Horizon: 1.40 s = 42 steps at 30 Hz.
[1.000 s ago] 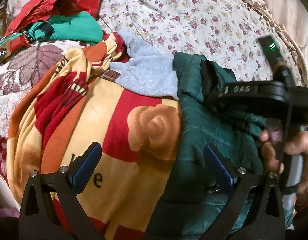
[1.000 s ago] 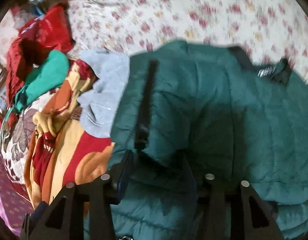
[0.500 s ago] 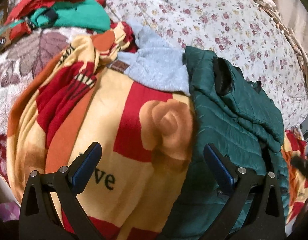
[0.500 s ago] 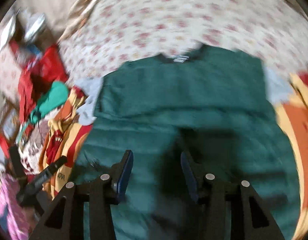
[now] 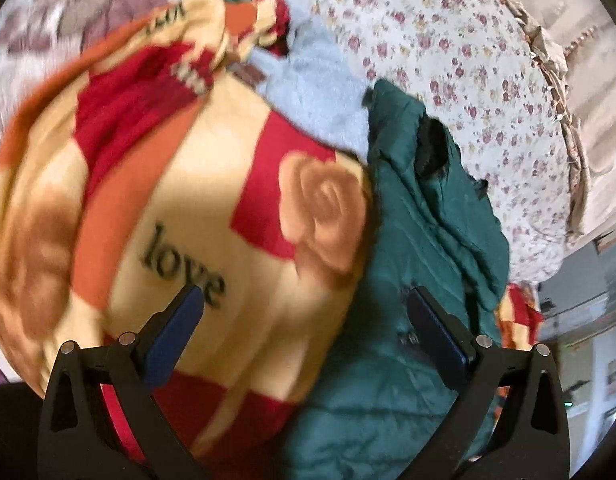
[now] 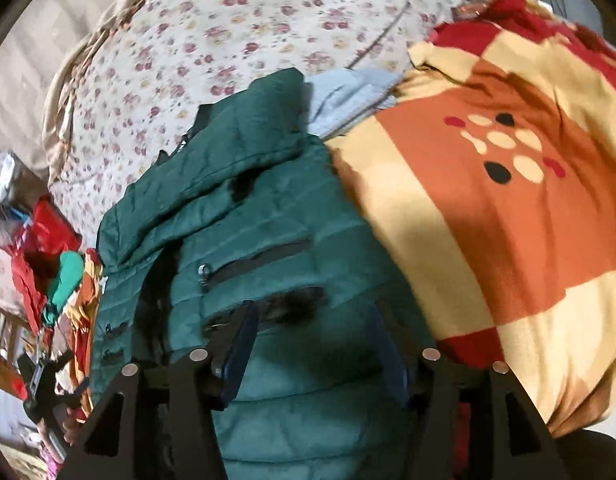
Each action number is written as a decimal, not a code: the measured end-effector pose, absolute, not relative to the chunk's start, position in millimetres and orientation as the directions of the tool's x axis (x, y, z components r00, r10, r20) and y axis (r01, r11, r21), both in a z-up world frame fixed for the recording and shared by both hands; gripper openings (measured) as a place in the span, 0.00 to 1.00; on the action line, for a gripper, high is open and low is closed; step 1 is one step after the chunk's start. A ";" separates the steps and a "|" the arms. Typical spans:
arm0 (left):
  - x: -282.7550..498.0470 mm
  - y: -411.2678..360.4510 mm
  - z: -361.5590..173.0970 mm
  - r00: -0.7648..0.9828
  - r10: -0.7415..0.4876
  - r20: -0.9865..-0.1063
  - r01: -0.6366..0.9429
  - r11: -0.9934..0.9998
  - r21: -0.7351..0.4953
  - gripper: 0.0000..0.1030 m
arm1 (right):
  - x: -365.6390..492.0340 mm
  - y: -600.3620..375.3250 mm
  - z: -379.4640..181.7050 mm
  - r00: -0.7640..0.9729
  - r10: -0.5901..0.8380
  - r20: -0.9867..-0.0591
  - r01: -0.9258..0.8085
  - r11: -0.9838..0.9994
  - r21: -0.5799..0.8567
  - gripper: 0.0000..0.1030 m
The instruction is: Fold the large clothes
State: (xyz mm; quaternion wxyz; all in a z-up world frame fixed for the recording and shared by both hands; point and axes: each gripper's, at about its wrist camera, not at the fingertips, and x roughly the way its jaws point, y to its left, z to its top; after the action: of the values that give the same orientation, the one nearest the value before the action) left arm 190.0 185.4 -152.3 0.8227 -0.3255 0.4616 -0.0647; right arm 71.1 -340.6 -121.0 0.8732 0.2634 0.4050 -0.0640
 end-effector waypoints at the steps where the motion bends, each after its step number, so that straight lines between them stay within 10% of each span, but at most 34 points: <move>1: 189.9 183.3 -154.8 0.552 -0.431 -0.714 -0.192 0.767 -0.612 0.99 | 71.1 -344.4 -123.5 0.667 0.110 -0.737 0.322 0.849 0.418 0.54; 19: 195.2 108.5 -153.3 0.332 -0.655 -0.678 0.127 0.744 -0.656 0.99 | 68.6 -389.7 -157.0 0.694 0.371 -0.616 0.274 0.656 0.704 0.63; 25: 187.3 121.6 -155.1 0.290 -0.747 -0.598 0.132 0.651 -0.748 0.81 | 59.8 -391.1 -159.3 0.692 0.488 -0.532 0.220 0.559 0.799 0.63; 42: 190.7 129.9 -168.8 0.231 -0.791 -0.566 0.124 0.601 -0.790 0.80 | 45.7 -373.5 -166.5 0.643 0.404 -0.650 0.282 0.664 0.692 0.63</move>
State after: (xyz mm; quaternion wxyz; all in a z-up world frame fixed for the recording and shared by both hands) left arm 190.7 129.9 -168.8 0.7193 -0.3136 0.5321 -0.3181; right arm 45.7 -373.5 -166.5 0.8094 0.4081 0.4205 0.0376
